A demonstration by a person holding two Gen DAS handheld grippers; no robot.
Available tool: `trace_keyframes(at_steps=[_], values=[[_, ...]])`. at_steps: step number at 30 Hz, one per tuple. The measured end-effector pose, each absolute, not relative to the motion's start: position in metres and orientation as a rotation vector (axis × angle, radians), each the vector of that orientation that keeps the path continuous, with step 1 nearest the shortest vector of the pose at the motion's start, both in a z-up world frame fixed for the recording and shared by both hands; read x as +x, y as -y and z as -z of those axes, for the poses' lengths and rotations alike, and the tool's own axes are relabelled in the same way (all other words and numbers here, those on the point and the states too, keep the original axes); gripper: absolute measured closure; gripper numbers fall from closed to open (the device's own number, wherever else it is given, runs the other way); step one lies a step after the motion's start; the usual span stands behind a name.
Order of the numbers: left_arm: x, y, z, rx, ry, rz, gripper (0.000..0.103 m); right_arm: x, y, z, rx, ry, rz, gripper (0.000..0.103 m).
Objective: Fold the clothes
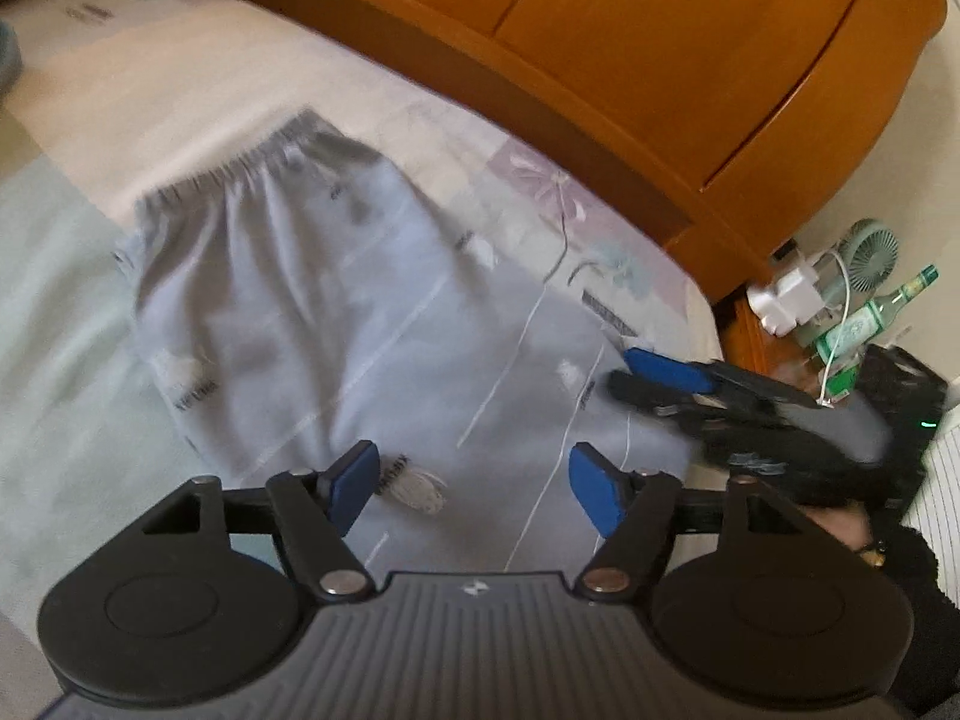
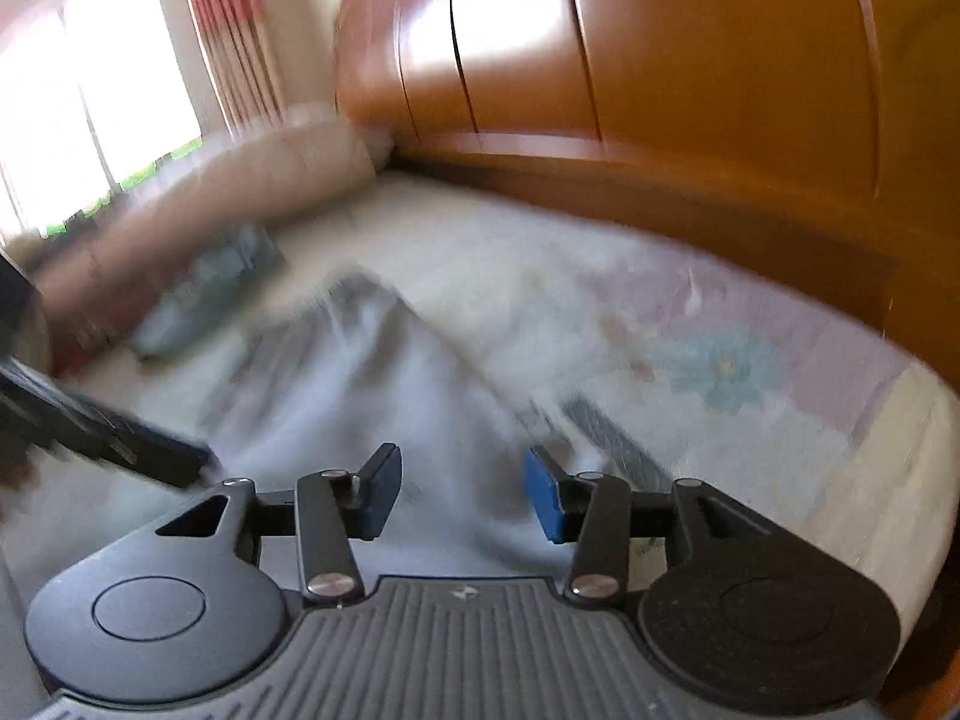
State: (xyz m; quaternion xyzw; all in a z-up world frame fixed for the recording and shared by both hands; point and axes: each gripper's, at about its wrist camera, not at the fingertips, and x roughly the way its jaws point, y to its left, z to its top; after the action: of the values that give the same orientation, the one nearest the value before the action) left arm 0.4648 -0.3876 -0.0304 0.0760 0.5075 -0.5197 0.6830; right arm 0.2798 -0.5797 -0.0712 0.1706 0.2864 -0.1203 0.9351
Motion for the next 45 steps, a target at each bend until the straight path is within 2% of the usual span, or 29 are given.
trace_keyframes(at_steps=[3, 6, 8, 14, 20, 22, 24, 26, 29, 32, 36, 38, 45], values=[[0.464, 0.387, 0.027, 0.184, -1.121, 1.159, 0.034, 0.273, 0.568, 0.065, 0.296, -0.601, 0.256, 0.055], [0.473, 0.393, 0.014, 0.092, -1.101, 1.204, 0.033, 0.257, 0.547, 0.051, 0.238, -0.563, 0.184, 0.044], [0.477, 0.409, 0.008, 0.064, -1.080, 1.250, 0.032, 0.255, 0.534, 0.053, 0.231, -0.581, 0.114, 0.043], [0.471, 0.464, 0.028, 0.230, -1.015, 1.282, 0.033, 0.256, 0.515, 0.073, 0.162, -0.638, 0.119, 0.038], [0.487, 0.471, 0.033, 0.220, -1.039, 1.165, 0.032, 0.257, 0.520, 0.063, 0.202, -0.597, 0.103, 0.036], [0.485, 0.467, 0.029, 0.234, -1.036, 1.152, 0.032, 0.257, 0.521, 0.060, 0.216, -0.584, 0.097, 0.030], [0.482, 0.457, 0.025, 0.238, -1.018, 1.132, 0.028, 0.257, 0.522, 0.057, 0.229, -0.570, 0.092, 0.028], [0.479, 0.434, 0.020, 0.243, -0.985, 1.113, 0.020, 0.258, 0.524, 0.053, 0.243, -0.556, 0.086, 0.028], [0.481, 0.398, 0.017, 0.291, -0.925, 1.046, 0.017, 0.260, 0.527, 0.047, 0.255, -0.528, 0.076, 0.025], [0.480, 0.362, 0.020, 0.308, -0.931, 0.966, 0.016, 0.285, 0.538, 0.042, 0.239, -0.497, 0.075, 0.022], [0.471, 0.315, 0.019, 0.316, -0.935, 0.876, 0.016, 0.322, 0.555, 0.072, 0.273, -0.615, 0.133, 0.022], [0.465, 0.292, 0.018, 0.323, -0.929, 0.830, 0.016, 0.323, 0.550, 0.072, 0.242, -0.608, 0.119, 0.018], [0.428, 0.238, 0.015, 0.338, -0.893, 0.743, 0.015, 0.328, 0.541, 0.062, 0.239, -0.646, 0.156, 0.016]])
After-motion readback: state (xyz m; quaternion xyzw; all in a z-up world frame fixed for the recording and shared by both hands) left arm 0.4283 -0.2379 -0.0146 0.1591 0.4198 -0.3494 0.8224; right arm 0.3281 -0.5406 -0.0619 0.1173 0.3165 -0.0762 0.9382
